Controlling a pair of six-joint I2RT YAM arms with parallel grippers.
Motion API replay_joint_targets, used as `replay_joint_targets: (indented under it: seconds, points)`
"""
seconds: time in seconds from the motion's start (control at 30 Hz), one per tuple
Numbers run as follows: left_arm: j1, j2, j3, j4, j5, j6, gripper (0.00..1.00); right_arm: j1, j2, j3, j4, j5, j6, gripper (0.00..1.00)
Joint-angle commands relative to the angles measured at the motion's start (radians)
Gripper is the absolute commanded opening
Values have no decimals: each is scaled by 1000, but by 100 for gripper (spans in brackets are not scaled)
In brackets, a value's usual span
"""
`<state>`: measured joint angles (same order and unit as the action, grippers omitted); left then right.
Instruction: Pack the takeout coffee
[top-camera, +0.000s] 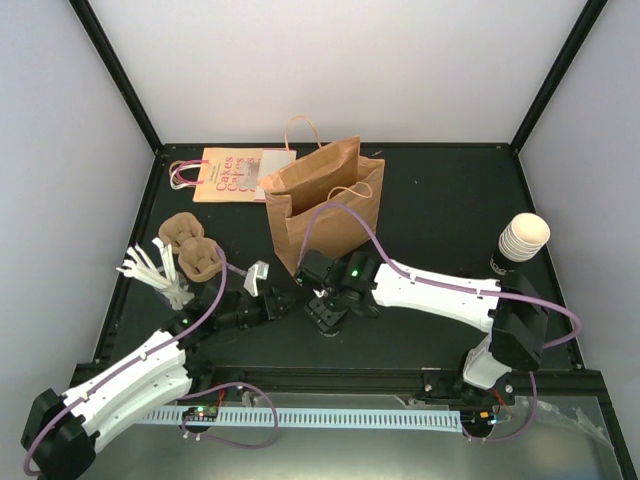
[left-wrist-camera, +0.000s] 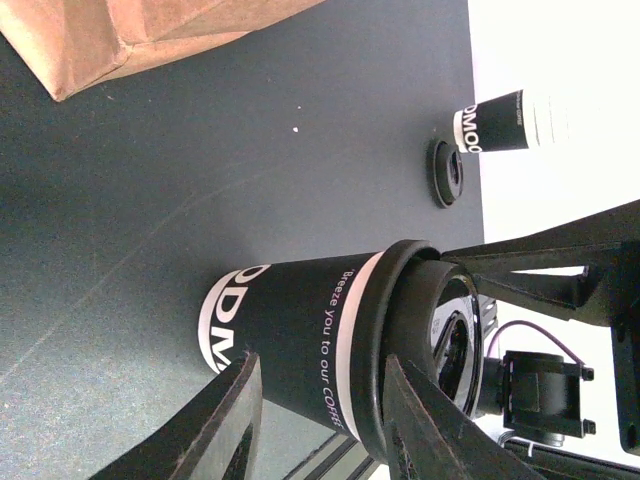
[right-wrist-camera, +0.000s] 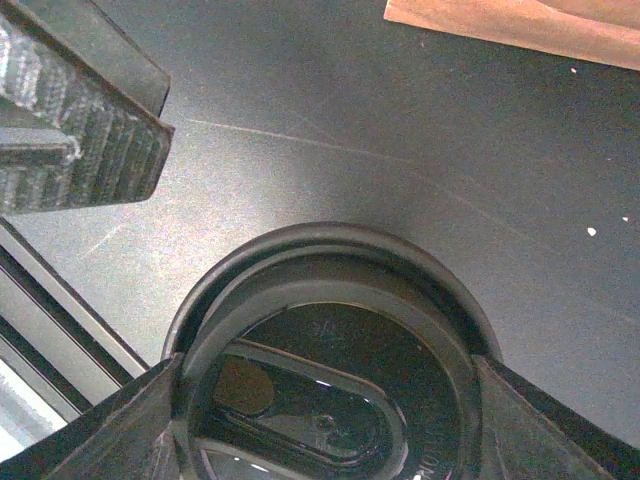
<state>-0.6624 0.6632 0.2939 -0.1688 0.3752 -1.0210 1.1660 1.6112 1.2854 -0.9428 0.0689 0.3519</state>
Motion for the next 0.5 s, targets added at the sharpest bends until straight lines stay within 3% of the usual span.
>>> replay_joint_targets:
  seconds: [0.0, 0.2, 0.47]
  points:
    - [12, 3, 43, -28, 31, 28, 37, 32, 65, -67, -139, -62, -11, 67]
    - [23, 3, 81, -73, 22, 82, 37, 35, 11, -42, -138, 0, 3, 67]
    - [52, 15, 303, -327, -88, 260, 43, 31, -97, 19, -181, 92, 1, 67]
